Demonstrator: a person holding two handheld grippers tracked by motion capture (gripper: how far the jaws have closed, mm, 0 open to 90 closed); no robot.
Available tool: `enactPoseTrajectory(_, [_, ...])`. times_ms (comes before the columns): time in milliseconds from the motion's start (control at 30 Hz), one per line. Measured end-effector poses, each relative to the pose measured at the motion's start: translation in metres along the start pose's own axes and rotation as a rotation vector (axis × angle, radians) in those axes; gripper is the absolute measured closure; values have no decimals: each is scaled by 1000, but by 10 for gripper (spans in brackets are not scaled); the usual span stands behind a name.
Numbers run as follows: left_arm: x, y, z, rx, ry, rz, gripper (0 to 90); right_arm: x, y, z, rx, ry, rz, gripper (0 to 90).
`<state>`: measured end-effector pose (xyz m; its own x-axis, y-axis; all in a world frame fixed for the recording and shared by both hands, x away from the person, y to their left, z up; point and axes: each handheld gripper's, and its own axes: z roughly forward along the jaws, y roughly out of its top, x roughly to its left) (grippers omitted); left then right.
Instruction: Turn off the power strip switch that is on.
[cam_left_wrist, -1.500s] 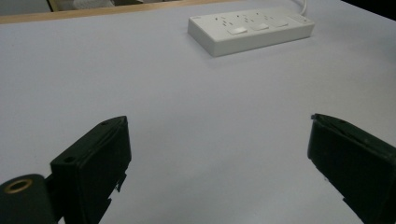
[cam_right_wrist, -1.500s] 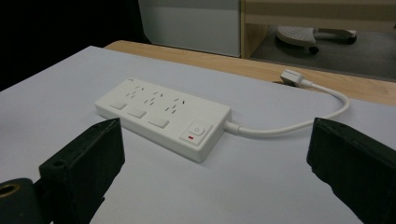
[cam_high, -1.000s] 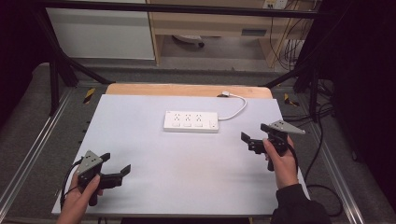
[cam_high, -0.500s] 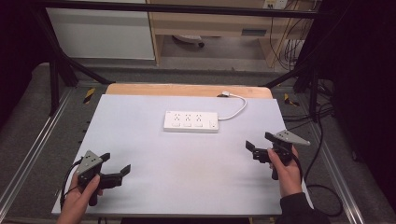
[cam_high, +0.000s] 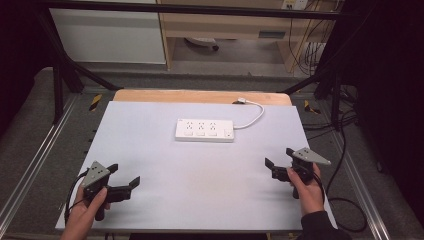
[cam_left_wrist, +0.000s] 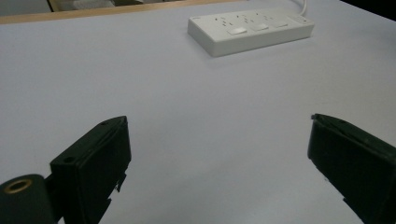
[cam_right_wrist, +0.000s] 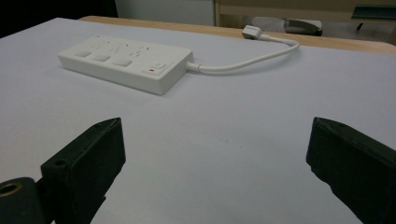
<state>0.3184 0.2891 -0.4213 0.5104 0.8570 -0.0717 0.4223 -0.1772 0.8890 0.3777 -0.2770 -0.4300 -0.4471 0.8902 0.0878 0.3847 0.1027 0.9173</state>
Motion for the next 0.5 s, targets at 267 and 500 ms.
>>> enactPoseTrajectory(267, [0, 0, 0, -1, -1, 4, 59, 3, -10, 11, 49, 17, -2, 48])
enactPoseTrajectory(500, [-1, 1, 0, -1, -3, 9, 59, 6, -16, 24, 137, -31, -36, 49])
